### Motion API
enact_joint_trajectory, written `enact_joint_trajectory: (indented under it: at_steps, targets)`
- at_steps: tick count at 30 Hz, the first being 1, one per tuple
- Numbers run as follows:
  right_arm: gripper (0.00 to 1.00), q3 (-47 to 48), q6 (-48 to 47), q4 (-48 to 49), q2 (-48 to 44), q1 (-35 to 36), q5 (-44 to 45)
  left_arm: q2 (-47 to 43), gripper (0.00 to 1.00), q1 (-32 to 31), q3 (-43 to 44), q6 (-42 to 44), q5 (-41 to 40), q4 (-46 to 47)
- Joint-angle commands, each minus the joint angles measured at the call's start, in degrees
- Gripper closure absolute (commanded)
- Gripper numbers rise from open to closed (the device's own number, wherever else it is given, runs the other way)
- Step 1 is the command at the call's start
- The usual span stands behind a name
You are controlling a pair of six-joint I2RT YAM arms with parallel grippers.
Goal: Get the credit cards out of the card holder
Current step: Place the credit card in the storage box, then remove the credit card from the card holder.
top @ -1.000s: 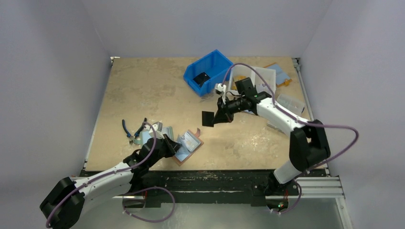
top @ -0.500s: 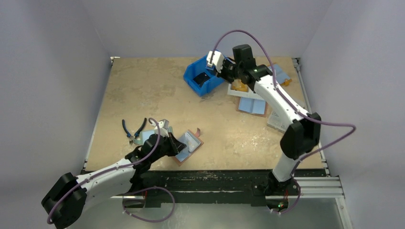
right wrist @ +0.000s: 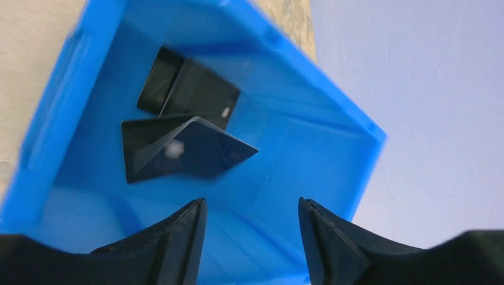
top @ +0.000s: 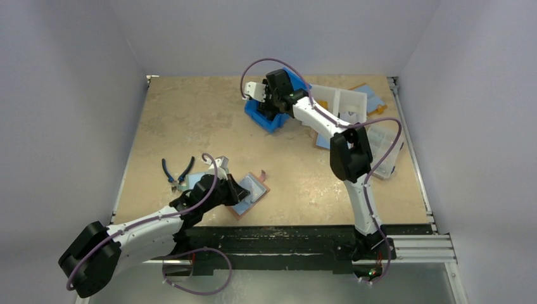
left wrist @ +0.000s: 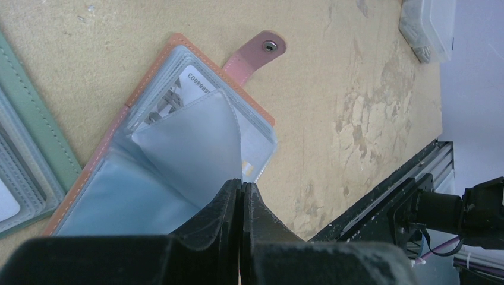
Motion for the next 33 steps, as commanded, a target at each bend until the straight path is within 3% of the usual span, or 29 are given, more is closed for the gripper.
enact_joint_trajectory:
  at_steps: [1, 5, 12, 16, 20, 27, 33]
  targets:
    - [0.33, 2.7, 4.8, -3.7, -8.6, 0.2, -4.4, 0.5, 1.00, 0.3, 2.6, 1.4, 2.7, 3.1]
    - [0.32, 1.5, 11.5, -10.5, -16.1, -1.2, -13.1, 2.7, 1.00, 0.3, 3.0, 1.4, 6.4, 6.3]
    - [0.28, -14.0, 17.8, -16.4, -33.7, -2.5, -29.2, 7.5, 1.00, 0.3, 5.8, 1.6, 10.9, 9.2]
    - [0.27, -26.9, 20.4, -17.6, -43.3, -5.9, -44.2, 11.7, 1.00, 0.2, 10.3, 2.1, 13.8, 10.4]
    - [0.22, -42.5, 20.8, -12.2, -54.8, -10.0, -53.6, 17.6, 1.00, -0.2, 15.3, 2.2, 17.1, 12.4]
    - [0.14, -61.0, 23.7, -2.7, -68.1, -18.0, -61.5, 29.4, 1.00, -2.8, 28.3, 5.4, 19.9, 11.1]
    - [0.17, -68.0, 26.2, 2.0, -69.6, -20.4, -61.7, 34.3, 1.00, -3.0, 31.9, 8.7, 16.2, 5.7]
